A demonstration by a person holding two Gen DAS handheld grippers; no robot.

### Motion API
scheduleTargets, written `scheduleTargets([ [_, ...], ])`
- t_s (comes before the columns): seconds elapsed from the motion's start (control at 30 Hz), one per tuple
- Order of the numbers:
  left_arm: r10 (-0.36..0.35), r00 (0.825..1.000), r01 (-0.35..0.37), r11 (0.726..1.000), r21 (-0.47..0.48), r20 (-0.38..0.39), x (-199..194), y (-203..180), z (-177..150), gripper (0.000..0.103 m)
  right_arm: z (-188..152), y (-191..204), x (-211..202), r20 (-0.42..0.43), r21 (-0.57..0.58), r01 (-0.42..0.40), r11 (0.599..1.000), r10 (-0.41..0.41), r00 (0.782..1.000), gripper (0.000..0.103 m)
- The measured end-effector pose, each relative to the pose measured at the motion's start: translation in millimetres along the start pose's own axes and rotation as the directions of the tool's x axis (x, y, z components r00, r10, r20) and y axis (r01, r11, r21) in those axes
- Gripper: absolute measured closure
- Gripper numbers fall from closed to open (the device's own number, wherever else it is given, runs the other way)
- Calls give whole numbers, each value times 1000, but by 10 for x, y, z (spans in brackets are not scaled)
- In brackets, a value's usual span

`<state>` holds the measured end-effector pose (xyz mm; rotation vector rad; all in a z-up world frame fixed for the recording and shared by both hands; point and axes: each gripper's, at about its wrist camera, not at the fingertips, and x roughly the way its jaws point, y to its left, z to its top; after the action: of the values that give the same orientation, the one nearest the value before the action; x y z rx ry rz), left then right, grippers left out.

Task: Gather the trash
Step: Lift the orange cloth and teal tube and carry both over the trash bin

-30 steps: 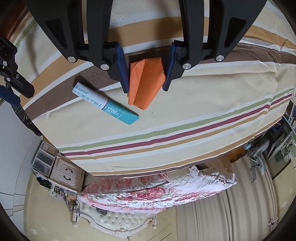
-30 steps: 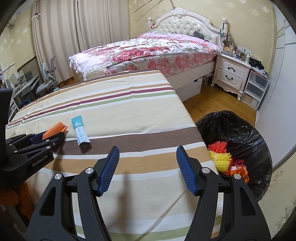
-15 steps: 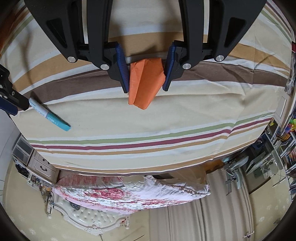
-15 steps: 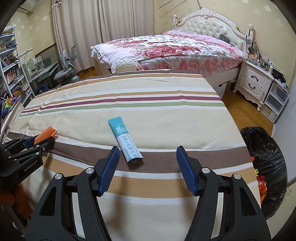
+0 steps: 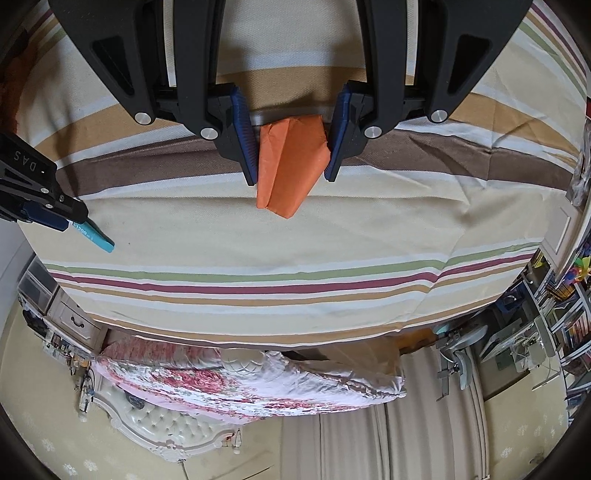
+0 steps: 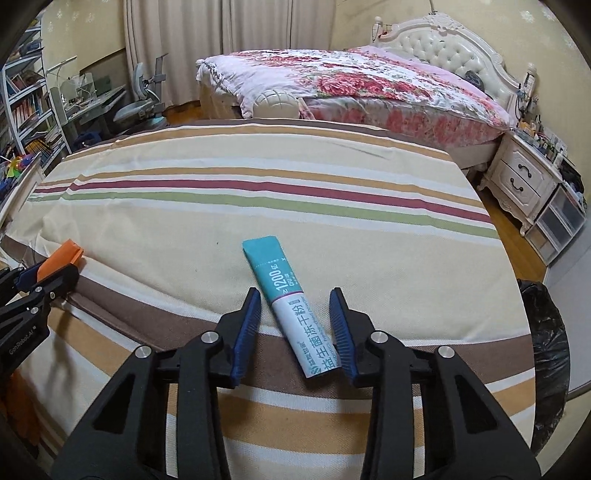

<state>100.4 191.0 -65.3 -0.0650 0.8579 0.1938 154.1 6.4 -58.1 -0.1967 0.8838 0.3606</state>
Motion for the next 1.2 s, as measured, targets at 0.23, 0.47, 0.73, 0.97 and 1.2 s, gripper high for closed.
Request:
scheduleTargets([
  [0.23, 1, 1000, -1, 1000, 1, 1, 4, 5, 4, 66, -101, -32, -71, 4, 7, -2, 1000, 2, 1000, 87],
  [0.47, -2, 1000, 2, 1000, 9, 9, -9, -15, 12, 66, -217, -75, -179, 15, 25, -7, 1000, 6, 1000, 88],
  [0.73, -40, 999, 40, 999, 32, 15, -86, -219, -31, 66, -356, -194, -411, 49, 58, -3, 998, 1, 999, 88],
  [0.97, -93, 995, 90, 993, 71, 35, -204, -547, -64, 66, -533, -377, -672, 88, 104, 10, 994, -19, 996, 88],
  [1.2, -150, 988, 143, 980, 135, 43, -282, -965, -101, 66, -723, -631, -870, 116, 159, 44, 986, -63, 991, 88],
])
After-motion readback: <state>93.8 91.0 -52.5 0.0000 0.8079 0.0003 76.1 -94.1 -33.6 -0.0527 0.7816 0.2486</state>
